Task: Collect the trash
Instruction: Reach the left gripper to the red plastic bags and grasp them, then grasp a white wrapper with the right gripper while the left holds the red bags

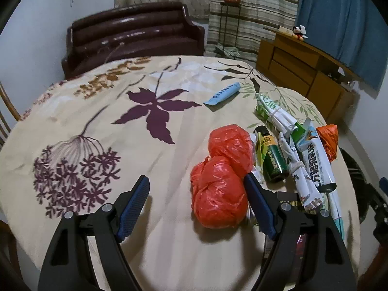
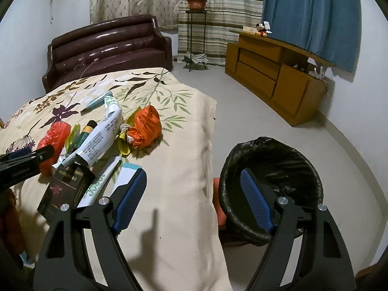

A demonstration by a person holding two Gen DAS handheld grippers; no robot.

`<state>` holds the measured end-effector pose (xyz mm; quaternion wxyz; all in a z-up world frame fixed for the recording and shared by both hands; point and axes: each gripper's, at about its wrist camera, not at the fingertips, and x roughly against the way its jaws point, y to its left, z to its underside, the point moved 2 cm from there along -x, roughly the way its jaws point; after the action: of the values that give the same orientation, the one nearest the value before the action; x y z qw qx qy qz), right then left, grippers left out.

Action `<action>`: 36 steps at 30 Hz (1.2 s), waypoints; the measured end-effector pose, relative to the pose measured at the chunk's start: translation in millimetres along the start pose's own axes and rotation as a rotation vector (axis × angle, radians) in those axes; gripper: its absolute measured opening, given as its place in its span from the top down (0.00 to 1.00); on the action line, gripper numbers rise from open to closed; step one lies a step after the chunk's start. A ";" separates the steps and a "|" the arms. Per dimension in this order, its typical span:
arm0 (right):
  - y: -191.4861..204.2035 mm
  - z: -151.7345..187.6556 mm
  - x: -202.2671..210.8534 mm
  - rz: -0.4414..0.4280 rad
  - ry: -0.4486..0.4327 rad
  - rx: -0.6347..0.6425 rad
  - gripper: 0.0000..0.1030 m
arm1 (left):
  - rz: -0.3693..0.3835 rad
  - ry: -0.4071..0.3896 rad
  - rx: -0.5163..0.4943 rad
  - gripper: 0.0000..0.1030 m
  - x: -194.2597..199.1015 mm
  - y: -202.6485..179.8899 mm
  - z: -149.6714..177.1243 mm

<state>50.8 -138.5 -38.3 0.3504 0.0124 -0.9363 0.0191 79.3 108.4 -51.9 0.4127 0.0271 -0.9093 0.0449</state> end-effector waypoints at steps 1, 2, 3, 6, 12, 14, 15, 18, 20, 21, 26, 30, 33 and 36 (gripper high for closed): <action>0.4 -0.3 -0.5 -0.002 0.002 -0.003 0.24 | 0.013 0.002 0.002 0.31 -0.6 0.4 -0.2; 0.4 -0.2 -0.4 -0.002 0.002 -0.002 0.24 | 0.040 0.010 0.001 0.37 -1.8 -0.2 -0.2; 1.1 -0.6 -1.3 -0.003 0.004 -0.003 0.24 | 0.051 0.016 -0.001 0.40 -3.3 -0.8 -0.2; 2.2 -0.6 -2.4 -0.003 0.006 -0.001 0.24 | 0.080 0.034 -0.014 0.53 -7.6 -5.1 1.1; 6.5 -0.2 -6.2 -0.004 0.011 -0.001 0.24 | 0.090 0.030 -0.025 0.63 -10.3 -6.7 1.1; 7.4 -0.4 -5.7 -0.007 0.009 -0.001 0.24 | 0.080 0.021 -0.019 0.63 -7.5 -3.8 0.7; 10.1 -1.4 -5.2 -0.011 0.007 0.000 0.24 | 0.075 0.016 -0.016 0.63 -5.8 -1.7 0.8; 18.1 -5.8 -3.0 -0.026 0.000 0.000 0.26 | 0.053 -0.008 -0.014 0.63 1.9 4.4 0.1; 24.1 -10.1 -1.6 -0.042 -0.002 -0.002 0.30 | 0.031 -0.031 -0.022 0.63 8.8 8.7 0.0; 28.7 -12.6 -1.2 -0.054 -0.003 -0.004 0.31 | 0.024 -0.039 -0.024 0.63 11.5 11.2 -0.5; 49.7 -24.6 -1.3 -0.114 -0.001 -0.017 0.32 | -0.018 -0.076 -0.031 0.63 22.3 25.3 -1.9; 68.5 -34.1 -2.8 -0.129 -0.009 0.007 0.36 | -0.041 -0.088 -0.024 0.63 25.1 38.6 -1.6; 81.0 -38.1 -10.3 -0.135 0.010 0.021 0.43 | -0.043 -0.079 0.003 0.63 23.3 51.4 -2.0; 90.0 -38.8 -18.2 -0.132 0.032 0.030 0.46 | -0.049 -0.076 0.021 0.63 22.0 60.6 -1.3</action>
<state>86.7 -46.6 -23.5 0.3654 0.0790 -0.9274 0.0100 60.6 168.6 -38.0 0.3784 0.0555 -0.9230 0.0432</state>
